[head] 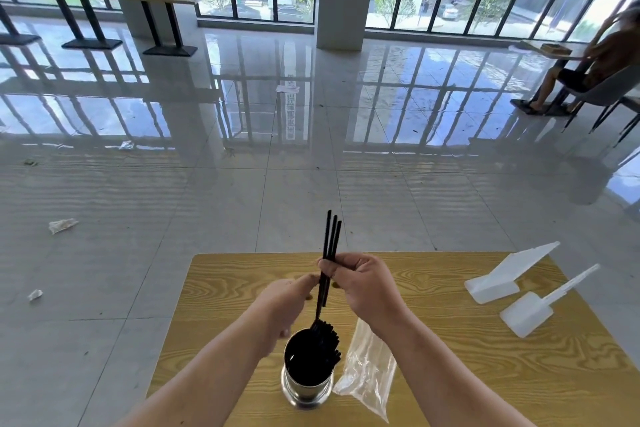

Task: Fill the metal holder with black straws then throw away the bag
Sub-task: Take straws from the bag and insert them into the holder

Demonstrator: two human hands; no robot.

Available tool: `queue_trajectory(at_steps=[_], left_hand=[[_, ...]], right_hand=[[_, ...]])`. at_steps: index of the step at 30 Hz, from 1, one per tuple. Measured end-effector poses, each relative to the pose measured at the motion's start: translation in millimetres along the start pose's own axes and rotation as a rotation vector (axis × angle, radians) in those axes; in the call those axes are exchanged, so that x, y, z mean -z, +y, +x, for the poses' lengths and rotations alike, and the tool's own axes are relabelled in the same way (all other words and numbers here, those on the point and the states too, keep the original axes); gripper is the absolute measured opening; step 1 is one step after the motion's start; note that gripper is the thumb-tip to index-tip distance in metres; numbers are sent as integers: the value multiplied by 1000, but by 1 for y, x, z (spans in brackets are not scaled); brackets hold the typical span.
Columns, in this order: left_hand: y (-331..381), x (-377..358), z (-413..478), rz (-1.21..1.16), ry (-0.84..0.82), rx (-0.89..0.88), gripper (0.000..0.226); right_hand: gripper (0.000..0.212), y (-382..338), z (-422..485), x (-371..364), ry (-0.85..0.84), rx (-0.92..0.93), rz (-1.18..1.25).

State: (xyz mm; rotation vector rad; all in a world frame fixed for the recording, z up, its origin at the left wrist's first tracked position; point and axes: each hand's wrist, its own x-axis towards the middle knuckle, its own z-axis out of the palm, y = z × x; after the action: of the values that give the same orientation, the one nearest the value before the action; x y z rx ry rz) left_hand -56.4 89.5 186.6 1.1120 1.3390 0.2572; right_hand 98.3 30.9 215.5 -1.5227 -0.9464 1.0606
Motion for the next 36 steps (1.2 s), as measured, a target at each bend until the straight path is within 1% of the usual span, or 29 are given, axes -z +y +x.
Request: queue_trajectory(at_steps=[2, 3, 4, 5, 7, 8, 10, 11, 14, 20, 22, 24, 25, 26, 28, 30, 33, 36], left_hand=[[2, 0, 1, -41, 103, -213, 44], [5, 2, 0, -102, 113, -297, 39], [9, 4, -3, -157, 76, -360, 35], [14, 6, -8, -183, 0, -405, 34], [19, 4, -11, -152, -127, -449, 33], [19, 2, -10, -120, -123, -465, 26], [19, 1, -9, -105, -61, -472, 11], [18, 1, -9, -103, -54, -458, 9], [13, 3, -10, -54, -95, -408, 17], [16, 1, -9, -70, -73, -401, 19], [18, 0, -8, -71, -70, -410, 18], [20, 0, -7, -43, -79, -438, 16], [21, 1, -6, -11, -79, -465, 14], [22, 3, -4, 34, -66, -499, 12], [22, 8, 0, 172, -3, -572, 16], [20, 14, 4, 321, 57, -644, 16], [7, 17, 10, 496, 151, -725, 15], [-8, 15, 13, 548, 194, -741, 18]], right_hand=[[11, -1, 0, 7, -29, -145, 143], [12, 0, -1, 10, -58, -202, 185], [12, 1, -2, 12, -97, -246, 204], [12, 3, -4, 14, -141, -276, 212], [15, 6, -9, 14, -224, -307, 219], [20, 8, -11, 14, -256, -316, 227], [32, 11, -15, 13, -309, -325, 228], [34, 12, -16, 13, -338, -324, 212], [32, 17, -17, 12, -409, -306, 142], [31, 18, -13, 14, -394, -296, 135], [24, 18, -11, 15, -388, -289, 144], [12, 20, -9, 14, -368, -258, 111], [9, 20, -7, 13, -344, -226, 72], [9, 21, -4, 12, -313, -186, 19], [14, 25, 1, 7, -249, -105, -122], [13, 31, 5, 2, -210, -55, -257], [15, 46, 7, -2, -186, -25, -378], [20, 57, 5, -4, -176, -18, -453]])
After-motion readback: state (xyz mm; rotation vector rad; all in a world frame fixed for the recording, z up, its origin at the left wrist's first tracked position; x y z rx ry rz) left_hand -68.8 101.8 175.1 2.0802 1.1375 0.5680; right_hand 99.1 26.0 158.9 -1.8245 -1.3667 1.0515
